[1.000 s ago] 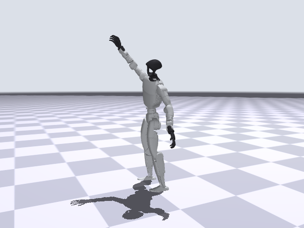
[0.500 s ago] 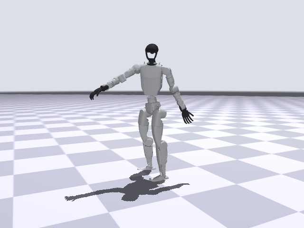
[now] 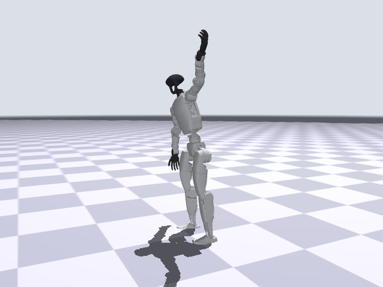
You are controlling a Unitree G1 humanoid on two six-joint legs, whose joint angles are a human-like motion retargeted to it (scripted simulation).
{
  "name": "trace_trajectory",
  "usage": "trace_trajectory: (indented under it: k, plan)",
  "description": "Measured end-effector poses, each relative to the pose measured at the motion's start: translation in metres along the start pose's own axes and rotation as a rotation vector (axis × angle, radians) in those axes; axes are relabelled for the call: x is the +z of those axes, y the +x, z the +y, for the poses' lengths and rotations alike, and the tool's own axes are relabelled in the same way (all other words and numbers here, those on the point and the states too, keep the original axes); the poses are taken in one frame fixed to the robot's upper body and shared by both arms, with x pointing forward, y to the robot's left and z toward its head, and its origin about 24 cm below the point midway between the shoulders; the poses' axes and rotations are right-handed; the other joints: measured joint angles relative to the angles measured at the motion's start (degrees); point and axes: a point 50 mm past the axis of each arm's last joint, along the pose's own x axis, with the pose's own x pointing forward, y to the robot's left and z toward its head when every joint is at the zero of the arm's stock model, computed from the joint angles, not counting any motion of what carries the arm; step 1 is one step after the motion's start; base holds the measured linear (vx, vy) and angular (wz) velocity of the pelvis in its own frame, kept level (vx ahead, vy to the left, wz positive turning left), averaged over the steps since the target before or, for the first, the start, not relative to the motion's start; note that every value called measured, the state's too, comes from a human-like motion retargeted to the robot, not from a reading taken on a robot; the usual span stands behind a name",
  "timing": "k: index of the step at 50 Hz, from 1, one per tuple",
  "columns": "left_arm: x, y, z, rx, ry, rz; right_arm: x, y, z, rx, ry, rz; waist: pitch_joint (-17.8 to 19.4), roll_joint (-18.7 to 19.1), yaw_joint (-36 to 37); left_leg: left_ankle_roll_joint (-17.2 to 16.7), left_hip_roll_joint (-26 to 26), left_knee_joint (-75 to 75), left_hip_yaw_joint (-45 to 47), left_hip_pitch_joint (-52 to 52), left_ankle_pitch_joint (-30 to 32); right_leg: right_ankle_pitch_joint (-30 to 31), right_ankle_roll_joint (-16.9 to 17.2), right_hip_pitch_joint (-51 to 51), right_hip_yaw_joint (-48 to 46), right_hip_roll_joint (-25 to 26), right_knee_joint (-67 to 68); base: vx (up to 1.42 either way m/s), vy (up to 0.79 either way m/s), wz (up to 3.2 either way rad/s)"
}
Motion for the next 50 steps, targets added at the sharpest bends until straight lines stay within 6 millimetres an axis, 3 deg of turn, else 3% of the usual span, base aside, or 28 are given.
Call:
trace_trajectory:
  k: [5, 8, 9, 10, 11, 12, 17, 22, 27, 32, 35, 38, 40, 41, 42, 43, 44, 45, 47, 50]
  plan:
    - [0.035, -0.008, -0.071, -0.296, 0.314, -0.113, 0.043, -0.002, -0.022, -0.059, 0.255, -0.085, 5.19, 2.95, -14.55, -0.15, 0.96, 0.86, 4.02, 1.11, -1.1, 0.2, 1.04, -1.26, 4.36, 0.62, 0.53, 0.01, -0.04, -0.77]
    - [0.046, -0.016, -0.107, -0.386, 0.679, -0.207, 0.076, -0.008, -0.011, -0.009, 0.44, -0.135, 8.41, 2.03, -22.3, 0.65, 1.58, 1.56, 6.93, 1.92, -1.97, 0.39, 1.49, -2.2, 7.69, 1.16, 0.88, 0.02, -0.04, -0.96]
    - [0.053, -0.024, -0.136, -0.426, 0.813, -0.268, 0.079, -0.009, 0.004, 0.037, 0.518, -0.121, 8.98, 0.22, -23.37, 1.03, 1.77, 1.79, 7.99, 2.41, -2.31, 0.47, 1.59, -2.36, 8.89, 1.35, 0.98, 0.02, -0.04, -1.05]
    - [0.044, -0.039, -0.177, -0.497, 0.929, -0.31, 0.078, -0.01, 0.023, 0.092, 0.601, -0.09, 9.27, -2.16, -23.74, 1.43, 1.95, 2.02, 9.06, 2.98, -2.65, 0.55, 1.69, -2.45, 10.12, 1.54, 1.08, 0.03, -0.04, -1.12]
    - [0.007, -0.048, -0.187, -0.561, 1.039, -0.291, 0.069, -0.008, 0.013, 0.079, 0.68, -0.075, 7.96, -1.13, -23.31, 1.86, 2.19, 2.04, 10.29, 3.32, -2.95, 0.74, 1.81, -2.9, 11.5, 1.86, 1.07, 0.04, -0.03, -1.16]
    - [-0.025, -0.055, -0.188, -0.613, 1.146, -0.27, 0.065, -0.006, 0.007, 0.079, 0.749, -0.072, 7.07, -0.42, -23.6, 2.27, 2.43, 2.07, 11.48, 3.61, -3.23, 0.94, 1.95, -3.38, 12.82, 2.18, 1.06, 0.05, -0.03, -1.15]
    - [-0.091, -0.071, -0.173, -0.803, 1.564, -0.233, 0.1, -0.016, 0.034, 0.262, 0.98, -0.151, 7.82, -2.55, -32.47, 3.82, 3.43, 2.1, 16.85, 5.06, -4.49, 2.11, 3.33, -5.37, 18.65, 3.82, 0.92, 0.03, -0.03, -1.06]
    - [-0.105, -0.076, -0.167, -0.918, 1.738, -0.164, 0.132, -0.038, 0.091, 0.48, 1.222, -0.14, 11.0, -11.12, -38.67, 4.24, 4.39, 2.1, 21.66, 7.02, -5.44, 3.57, 5.23, -6.18, 23.46, 5.67, 0.5, 0.01, -0.04, -0.92]
    - [-0.118, -0.077, -0.157, -1.003, 1.878, -0.067, 0.131, -0.054, 0.135, 0.559, 1.457, 0.049, 13.02, -22.22, -40.12, 3.2, 6.71, 2.7, 24.94, 8.52, -5.86, 4.95, 5.23, -6.0, 26.27, 8.88, -0.05, -0.01, -0.12, -0.63]
    - [-0.126, -0.076, -0.143, -1.054, 1.991, 0.07, 0.112, -0.059, 0.158, 0.507, 1.669, 0.333, 14.4, -34.68, -37.85, 2.83, 7.71, 3.52, 25.93, 9.05, -6.16, 5.74, 5.23, -5.55, 27.06, 10.13, -0.37, -0.01, -0.04, -0.17]
    - [-0.126, -0.07, -0.129, -1.049, 2.029, 0.185, 0.102, -0.055, 0.153, 0.44, 1.802, 0.456, 14.9, -40.8, -35.38, 3.13, 7.86, 3.8, 25.51, 8.48, -6.32, 5.9, 5.23, -5.78, 26.69, 10.14, -0.44, 0.0, 0.02, 0.06]
    - [-0.114, -0.053, -0.093, -0.984, 2.009, 0.385, 0.106, -0.042, 0.117, 0.366, 1.962, 0.448, 13.76, -42.09, -34.24, 3.89, 8.43, 4.47, 24.17, 4.82, -6.6, 6.24, 5.23, -8.45, 25.53, 10.23, -0.66, 0.02, 0.12, 0.33]
    - [-0.098, -0.038, -0.036, -0.887, 2.047, 0.572, 0.102, -0.033, 0.093, 0.297, 2.004, 0.426, 7.16, -42.52, -37.18, 4.67, 8.68, 6.04, 22.36, -0.26, -7.12, 6.43, 5.23, -12.05, 24.11, 9.85, -0.59, 0.04, 0.13, 0.58]
    - [-0.075, -0.034, 0.056, -0.754, 2.162, 0.759, 0.083, -0.024, 0.076, 0.21, 1.918, 0.375, -2.47, -42.17, -42.0, 5.0, 8.08, 6.08, 22.0, -0.89, -7.31, 6.16, 5.23, -12.55, 23.9, 9.11, -0.43, 0.08, 0.12, 0.51]
    - [-0.063, -0.069, 0.182, -0.568, 2.184, 1.035, 0.072, -0.013, 0.032, 0.094, 1.875, 0.263, -9.14, -39.78, -43.58, 5.34, 7.16, 5.29, 21.65, 0.23, -7.25, 5.57, 5.23, -11.74, 23.65, 8.2, -0.07, 0.11, 0.13, 0.42]
    - [-0.144, -0.212, 0.303, -0.604, 2.08, 1.383, 0.072, -0.012, -0.067, -0.081, 1.903, 0.017, -9.91, -33.33, -38.66, 5.72, 5.59, 2.85, 21.3, 4.82, -6.69, 4.35, 5.23, -8.32, 23.3, 6.92, 0.67, 0.09, 0.15, 0.29]
    - [-0.21, -0.32, 0.311, -0.77, 1.953, 1.524, 0.063, -0.028, -0.148, -0.219, 1.984, -0.153, -8.48, -29.02, -32.34, 6.03, 5.18, 1.85, 21.27, 6.71, -6.61, 3.9, 5.23, -6.97, 23.24, 6.63, 0.93, 0.07, 0.18, 0.09]
    - [-0.24, -0.385, 0.3, -0.83, 1.872, 1.6, 0.054, -0.055, -0.215, -0.314, 2.087, -0.305, -5.95, -25.79, -25.32, 6.29, 5.34, 1.57, 21.39, 7.25, -6.76, 3.85, 5.23, -6.65, 23.33, 6.81, 0.94, 0.03, 0.16, 0.02]
    - [-0.215, -0.389, 0.324, -0.659, 1.884, 1.67, 0.057, -0.077, -0.251, -0.344, 2.13, -0.435, -5.94, -28.0, -21.41, 6.64, 5.19, 1.33, 20.79, 7.25, -6.79, 3.61, 5.07, -6.58, 22.8, 6.54, 1.21, 0.01, 0.09, 0.18]
    - [-0.173, -0.378, 0.355, -0.373, 1.911, 1.701, 0.069, -0.118, -0.301, -0.371, 2.14, -0.648, -6.27, -31.49, -15.9, 6.78, 5.32, 1.15, 19.8, 6.95, -6.73, 3.31, 4.66, -6.58, 21.78, 6.51, 1.55, 0.01, 0.03, 0.29]
